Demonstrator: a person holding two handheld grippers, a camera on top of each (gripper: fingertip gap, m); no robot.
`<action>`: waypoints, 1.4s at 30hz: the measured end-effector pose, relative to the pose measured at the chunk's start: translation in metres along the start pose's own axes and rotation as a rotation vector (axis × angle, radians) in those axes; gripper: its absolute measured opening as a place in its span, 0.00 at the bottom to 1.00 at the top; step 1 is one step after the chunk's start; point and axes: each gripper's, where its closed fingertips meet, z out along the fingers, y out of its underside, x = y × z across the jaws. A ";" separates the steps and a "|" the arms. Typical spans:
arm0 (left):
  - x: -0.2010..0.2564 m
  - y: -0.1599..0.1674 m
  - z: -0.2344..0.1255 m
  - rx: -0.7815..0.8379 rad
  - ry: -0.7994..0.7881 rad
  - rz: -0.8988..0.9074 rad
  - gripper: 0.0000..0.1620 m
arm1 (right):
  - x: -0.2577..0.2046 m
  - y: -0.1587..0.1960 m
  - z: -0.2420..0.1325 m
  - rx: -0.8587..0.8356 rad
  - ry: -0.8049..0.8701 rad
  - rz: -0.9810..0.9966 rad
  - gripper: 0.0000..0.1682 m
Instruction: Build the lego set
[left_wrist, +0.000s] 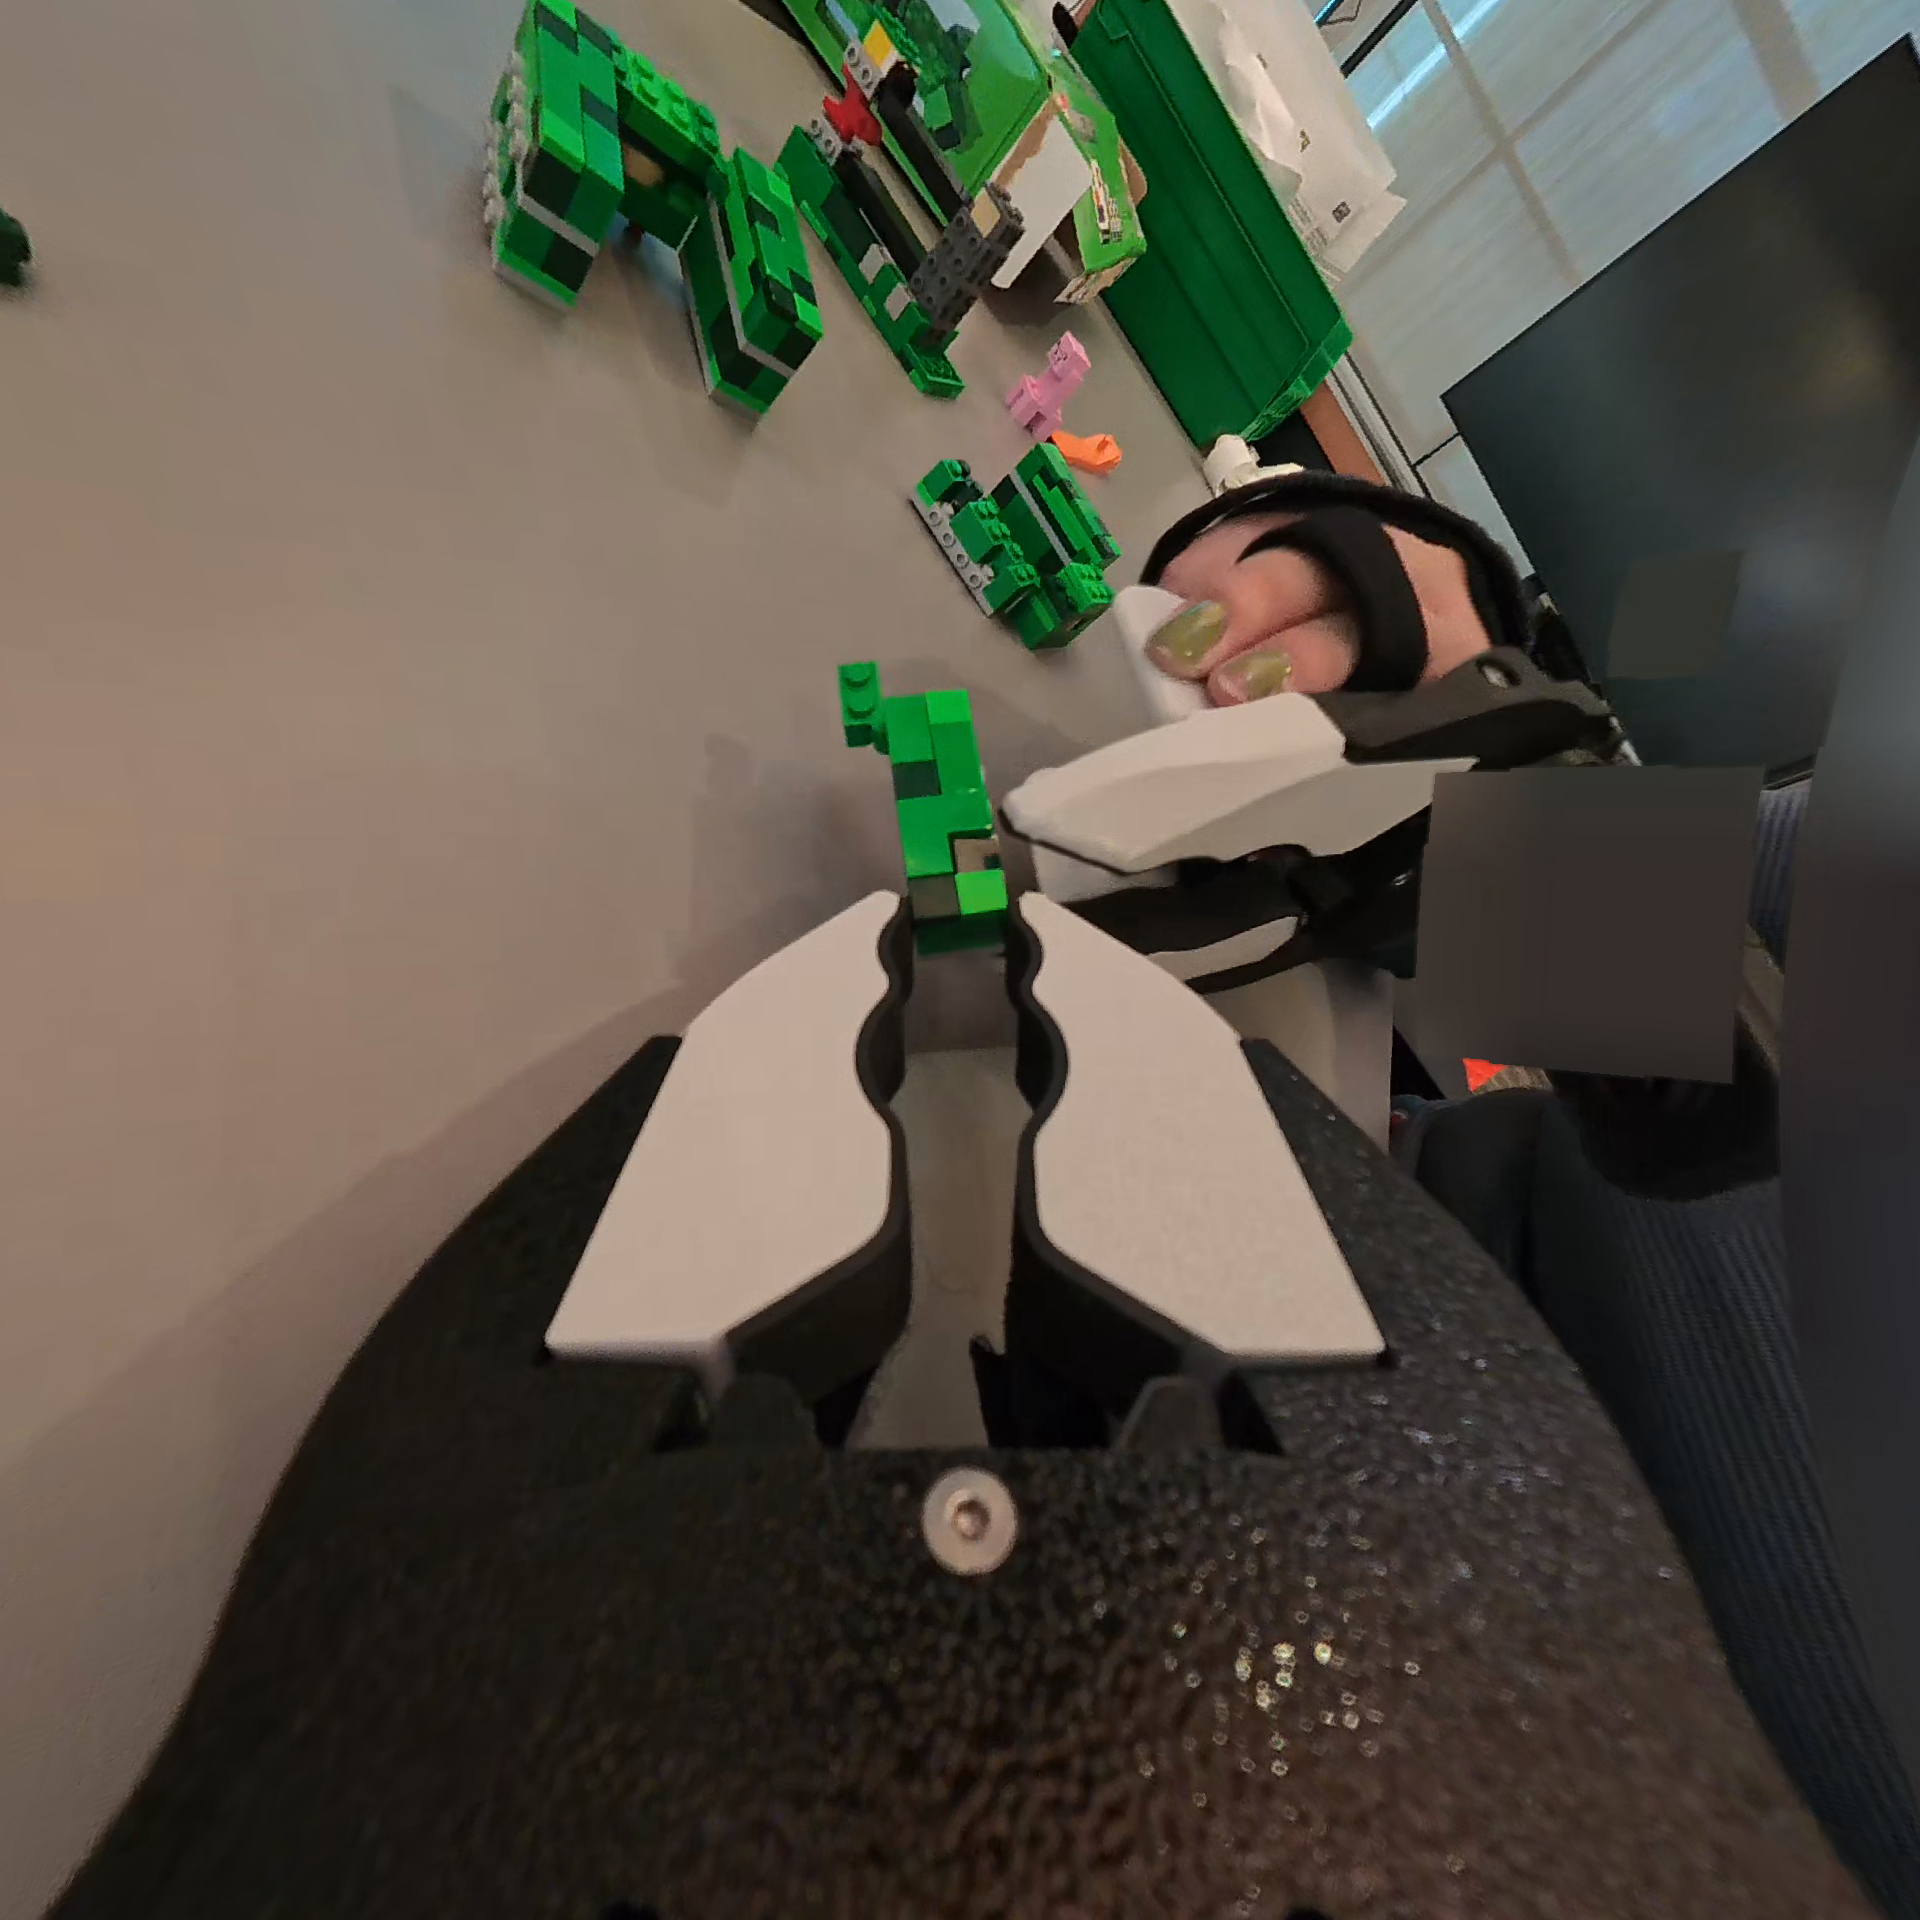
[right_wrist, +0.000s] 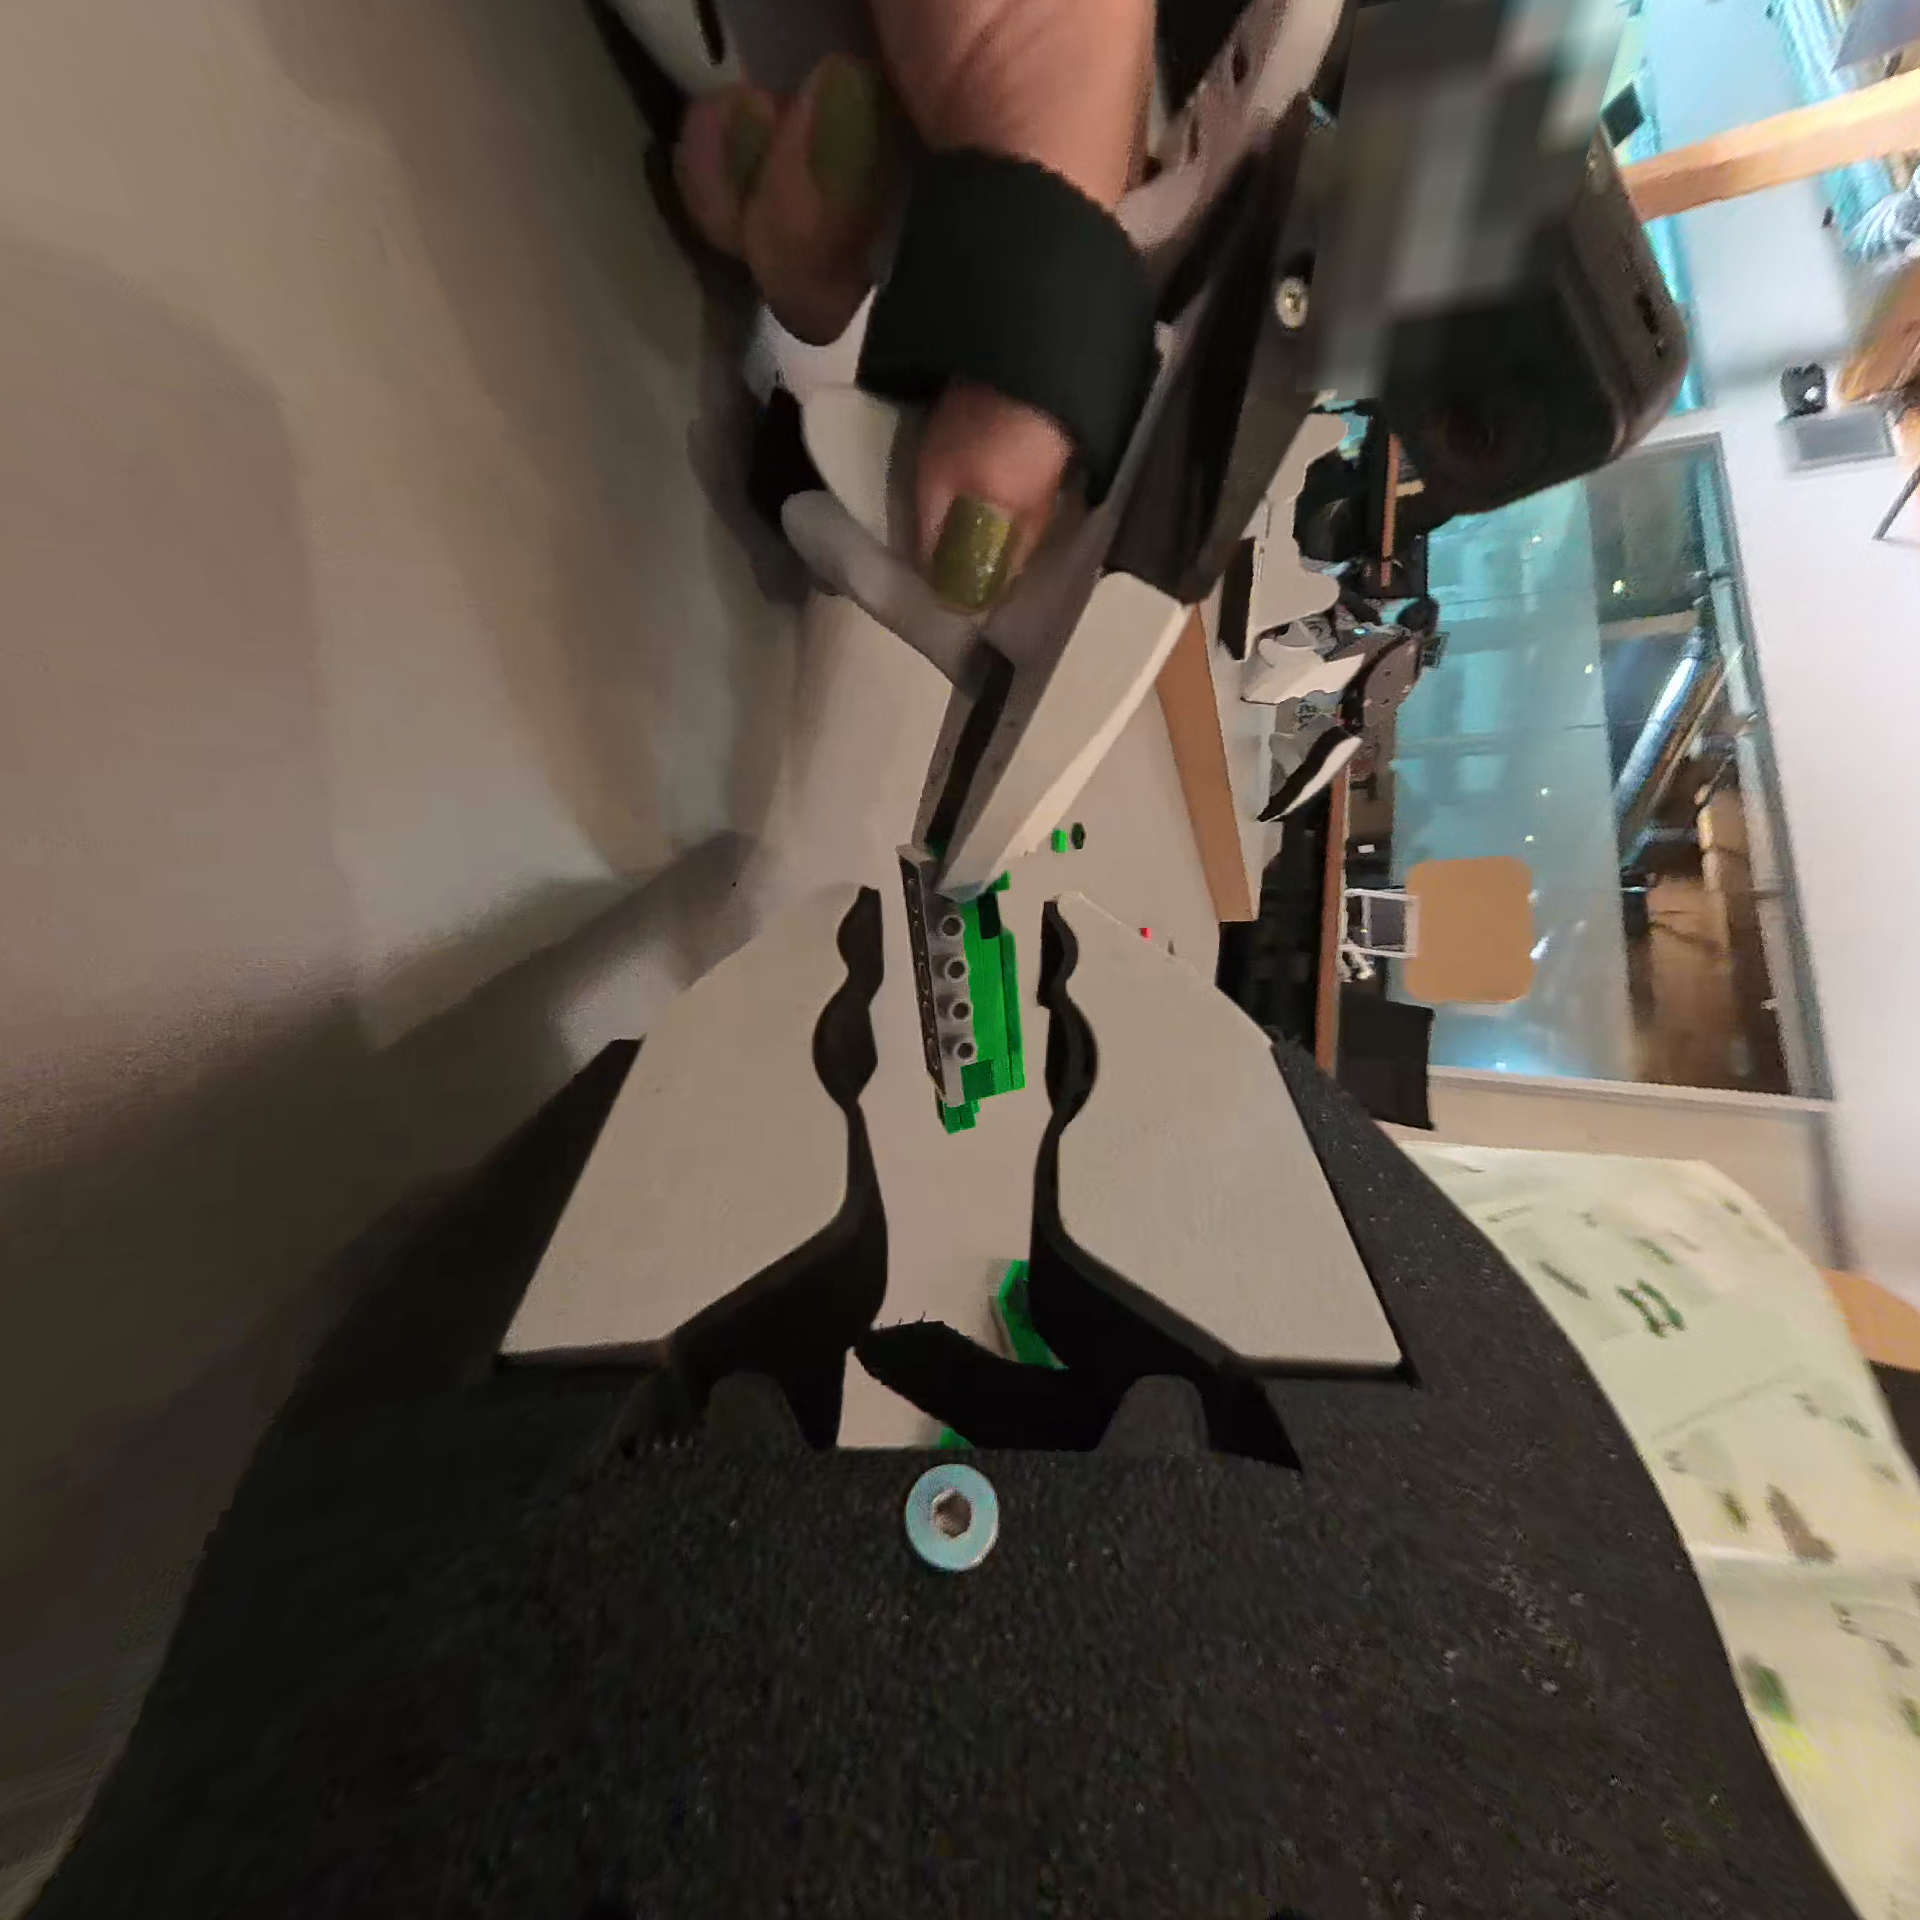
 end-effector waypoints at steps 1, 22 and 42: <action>0.000 0.000 0.000 -0.002 0.002 0.000 0.10 | 0.000 0.000 0.000 -0.003 0.003 -0.023 0.15; 0.000 0.005 0.004 -0.041 -0.021 0.037 0.10 | -0.006 0.002 -0.003 0.019 -0.042 -0.082 0.07; 0.005 0.007 0.005 -0.045 -0.027 0.125 0.10 | -0.010 -0.005 -0.007 0.064 -0.051 0.104 0.12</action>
